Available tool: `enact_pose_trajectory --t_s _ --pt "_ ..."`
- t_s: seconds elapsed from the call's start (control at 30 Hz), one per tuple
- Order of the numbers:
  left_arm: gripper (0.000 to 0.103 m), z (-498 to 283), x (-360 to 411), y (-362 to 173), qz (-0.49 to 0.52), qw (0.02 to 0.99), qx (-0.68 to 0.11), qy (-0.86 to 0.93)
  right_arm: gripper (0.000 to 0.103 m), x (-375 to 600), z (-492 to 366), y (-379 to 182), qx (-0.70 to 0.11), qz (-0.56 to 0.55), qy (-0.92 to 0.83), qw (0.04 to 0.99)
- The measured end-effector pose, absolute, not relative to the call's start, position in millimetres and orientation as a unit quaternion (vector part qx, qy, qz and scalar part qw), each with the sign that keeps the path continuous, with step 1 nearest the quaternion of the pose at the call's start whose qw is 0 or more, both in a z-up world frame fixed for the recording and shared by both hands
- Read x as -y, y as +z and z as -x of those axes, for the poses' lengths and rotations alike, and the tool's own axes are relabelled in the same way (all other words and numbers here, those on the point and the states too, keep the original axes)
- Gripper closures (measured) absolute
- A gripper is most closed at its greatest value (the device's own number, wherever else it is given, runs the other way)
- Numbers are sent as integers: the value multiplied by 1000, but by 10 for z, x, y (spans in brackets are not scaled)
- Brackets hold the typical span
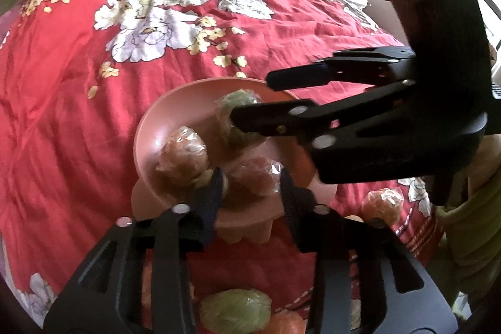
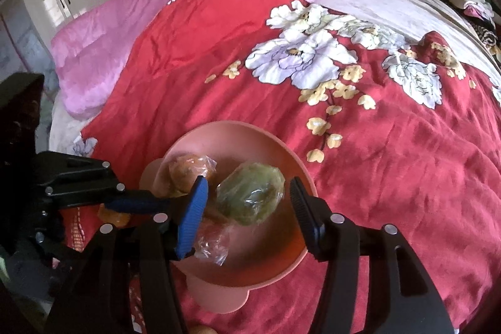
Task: Organize fruits
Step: 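Open the right tool to drop the green fruit while the left tool releases its fruit into the bowl, then withdraw both open tools from the bowl toward the fruits on the bedspread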
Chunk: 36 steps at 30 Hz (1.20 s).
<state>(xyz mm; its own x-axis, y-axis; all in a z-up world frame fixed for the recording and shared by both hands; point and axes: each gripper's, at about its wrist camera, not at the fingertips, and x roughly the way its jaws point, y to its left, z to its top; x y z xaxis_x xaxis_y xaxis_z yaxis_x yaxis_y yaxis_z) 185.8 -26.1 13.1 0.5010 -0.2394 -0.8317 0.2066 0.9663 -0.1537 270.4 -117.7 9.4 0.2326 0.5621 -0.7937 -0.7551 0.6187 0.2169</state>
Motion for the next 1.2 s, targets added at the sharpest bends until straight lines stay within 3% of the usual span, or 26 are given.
enact_pose_trajectory --t_s 0.6,1.2 --pt "51 -1760 123 242 35 879 -464 -99 23 1378 -2572 449 -417 71 442 791" --pt "14 -1517 -92 428 79 895 -435 -57 10 1543 -2372 668 -391 55 447 803"
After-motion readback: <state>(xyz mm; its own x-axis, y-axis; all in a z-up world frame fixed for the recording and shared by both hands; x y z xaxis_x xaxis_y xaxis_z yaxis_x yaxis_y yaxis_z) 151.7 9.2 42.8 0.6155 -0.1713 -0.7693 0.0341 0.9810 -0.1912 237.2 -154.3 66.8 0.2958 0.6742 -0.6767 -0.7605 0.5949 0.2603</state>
